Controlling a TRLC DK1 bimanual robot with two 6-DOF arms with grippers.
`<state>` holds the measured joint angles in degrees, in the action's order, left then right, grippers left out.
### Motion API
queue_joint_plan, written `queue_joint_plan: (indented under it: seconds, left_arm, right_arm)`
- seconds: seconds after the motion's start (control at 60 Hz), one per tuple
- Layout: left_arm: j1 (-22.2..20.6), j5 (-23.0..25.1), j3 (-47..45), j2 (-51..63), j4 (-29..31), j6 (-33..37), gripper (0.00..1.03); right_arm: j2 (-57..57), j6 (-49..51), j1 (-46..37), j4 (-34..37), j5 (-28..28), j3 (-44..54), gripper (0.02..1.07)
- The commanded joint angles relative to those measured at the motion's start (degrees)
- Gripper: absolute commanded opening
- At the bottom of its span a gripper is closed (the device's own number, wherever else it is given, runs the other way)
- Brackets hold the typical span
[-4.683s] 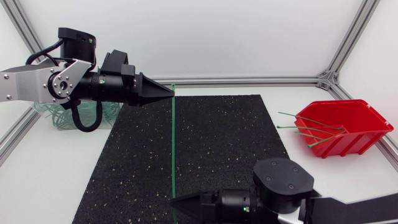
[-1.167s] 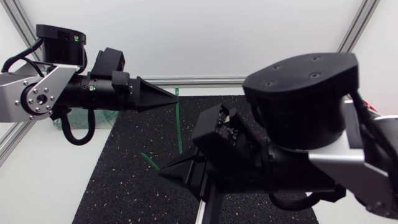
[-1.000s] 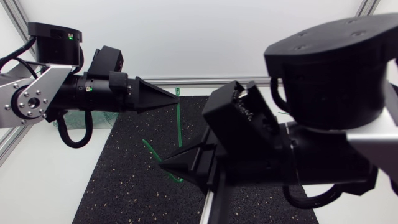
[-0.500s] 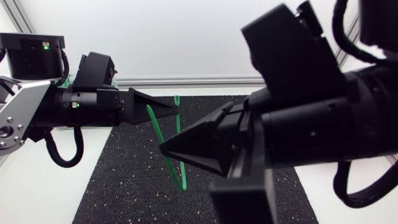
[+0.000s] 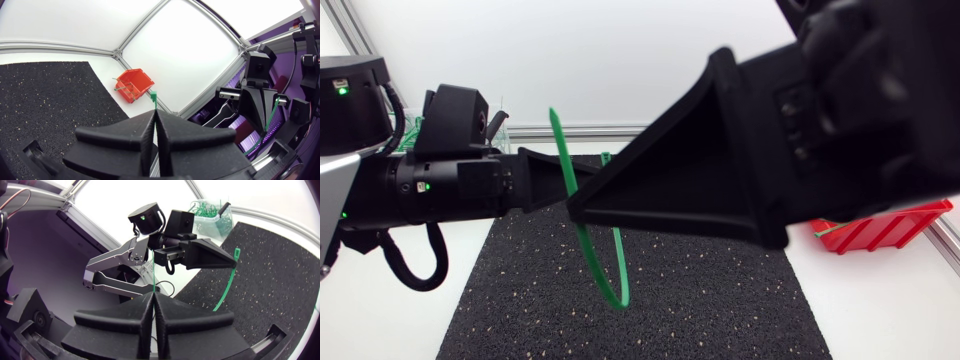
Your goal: Take a green cable tie from the red box, thread the tail through the head to close it, then place it in the transparent bin on the left.
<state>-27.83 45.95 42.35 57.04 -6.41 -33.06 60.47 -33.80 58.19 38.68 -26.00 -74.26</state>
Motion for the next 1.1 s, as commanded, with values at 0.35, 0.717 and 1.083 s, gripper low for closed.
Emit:
queue_joint_plan:
  seconds: [0.35, 0.717, 1.083]
  left_arm:
    - [-4.86, -6.67, -4.47, -6.32, -4.66, -5.44, 0.04]
    - [-6.18, -6.67, -7.54, -11.24, -9.93, -8.43, 0.04]
    - [-6.35, -6.67, -7.46, -13.44, -10.37, -12.03, 0.04]
  right_arm:
    - [3.17, -17.88, -2.47, 4.65, -5.55, -4.75, 0.07]
    - [6.51, -23.33, -4.84, 4.57, -8.54, -7.48, 0.07]
    - [9.14, -27.19, -6.16, 5.97, -14.61, -9.33, 0.07]
